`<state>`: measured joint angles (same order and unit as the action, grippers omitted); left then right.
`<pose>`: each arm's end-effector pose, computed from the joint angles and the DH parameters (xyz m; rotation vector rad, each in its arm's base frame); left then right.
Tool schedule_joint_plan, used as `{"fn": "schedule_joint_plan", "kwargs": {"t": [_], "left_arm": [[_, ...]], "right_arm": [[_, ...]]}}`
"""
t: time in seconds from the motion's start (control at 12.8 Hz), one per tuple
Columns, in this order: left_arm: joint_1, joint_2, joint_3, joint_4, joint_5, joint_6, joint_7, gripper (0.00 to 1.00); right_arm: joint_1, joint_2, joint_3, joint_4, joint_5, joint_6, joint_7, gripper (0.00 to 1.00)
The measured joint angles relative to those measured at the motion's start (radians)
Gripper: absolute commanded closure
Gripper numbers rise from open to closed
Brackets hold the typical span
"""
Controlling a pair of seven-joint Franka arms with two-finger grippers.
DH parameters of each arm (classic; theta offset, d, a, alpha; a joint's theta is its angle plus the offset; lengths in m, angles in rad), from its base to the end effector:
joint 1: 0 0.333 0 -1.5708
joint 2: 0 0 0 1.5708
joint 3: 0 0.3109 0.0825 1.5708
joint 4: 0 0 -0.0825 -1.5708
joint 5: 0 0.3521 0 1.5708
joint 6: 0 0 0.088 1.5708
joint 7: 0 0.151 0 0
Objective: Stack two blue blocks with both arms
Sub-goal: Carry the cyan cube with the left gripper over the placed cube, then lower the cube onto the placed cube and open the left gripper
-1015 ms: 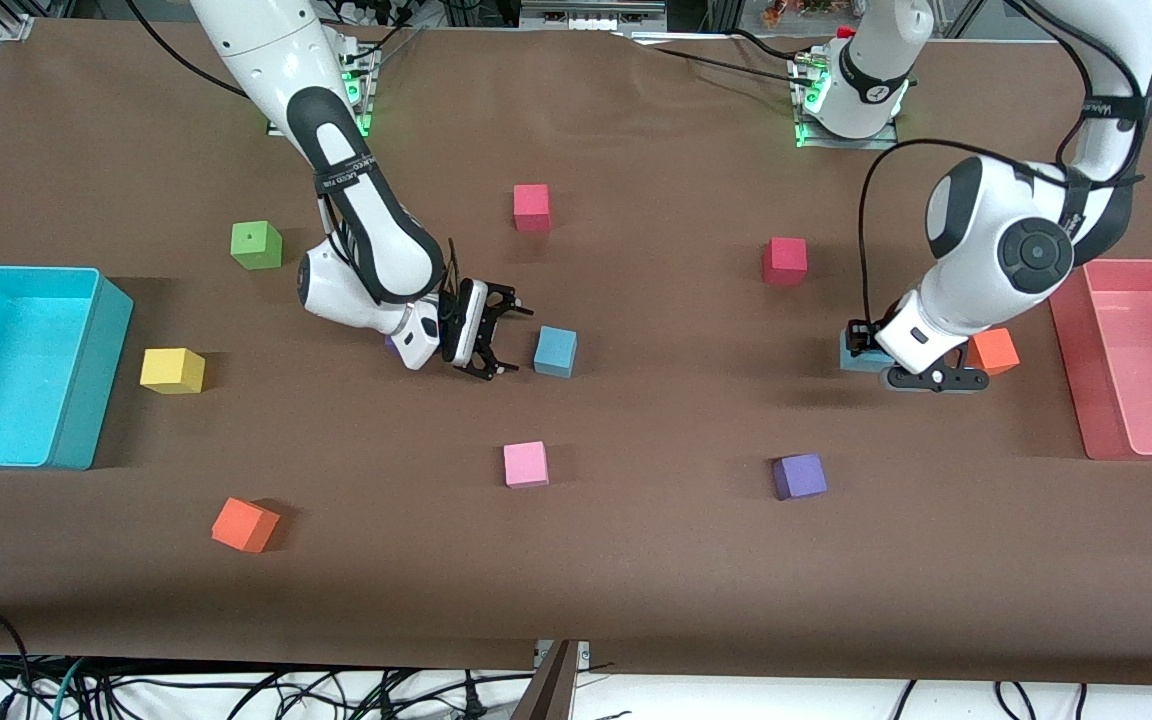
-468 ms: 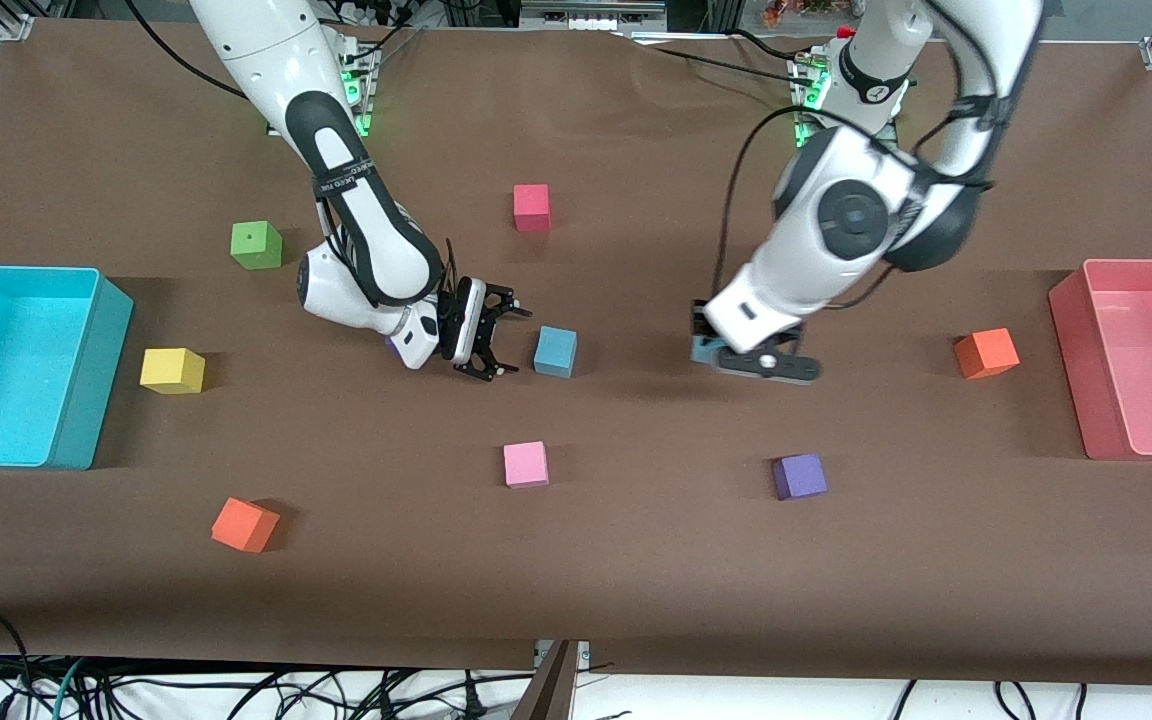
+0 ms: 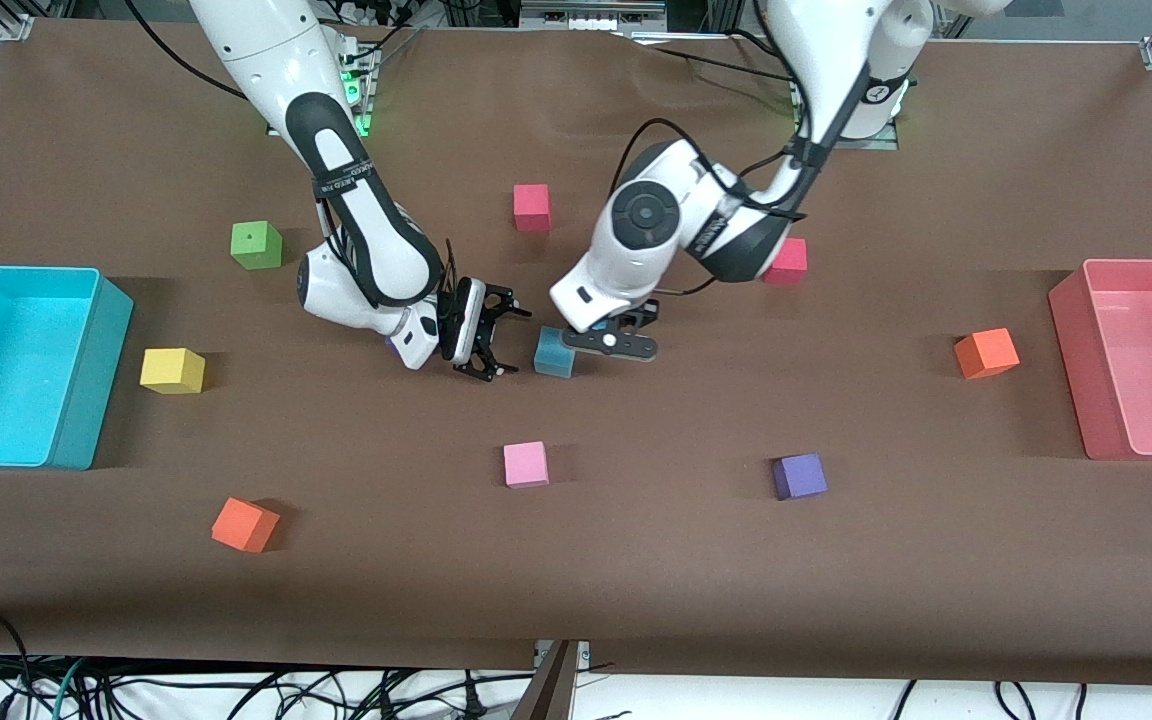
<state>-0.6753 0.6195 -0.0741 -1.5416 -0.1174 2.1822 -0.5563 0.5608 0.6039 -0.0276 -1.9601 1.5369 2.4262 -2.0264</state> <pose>0.4946 -0.4633 0.2634 3.0109 -0.1695 -0.1019 0.4989 0.3323 0.1473 -1.9240 -1.3905 -0.6437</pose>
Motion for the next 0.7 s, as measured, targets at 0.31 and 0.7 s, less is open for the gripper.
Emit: {"fn": "schedule_joint_plan", "kwargs": {"t": [0.31,0.7], "left_arm": [[-0.038,0.034,0.031,0.051,-0.005,0.03,-0.03,1.0],[-0.092,0.08,0.065,0.113,-0.032,0.039,-0.076,1.0]], "right_arm": [[0.0,0.0,0.0,0.0,0.0,-0.001,-0.001,0.01],[0.0,0.0,0.0,0.0,0.001,-0.001,-0.001,0.01]]}}
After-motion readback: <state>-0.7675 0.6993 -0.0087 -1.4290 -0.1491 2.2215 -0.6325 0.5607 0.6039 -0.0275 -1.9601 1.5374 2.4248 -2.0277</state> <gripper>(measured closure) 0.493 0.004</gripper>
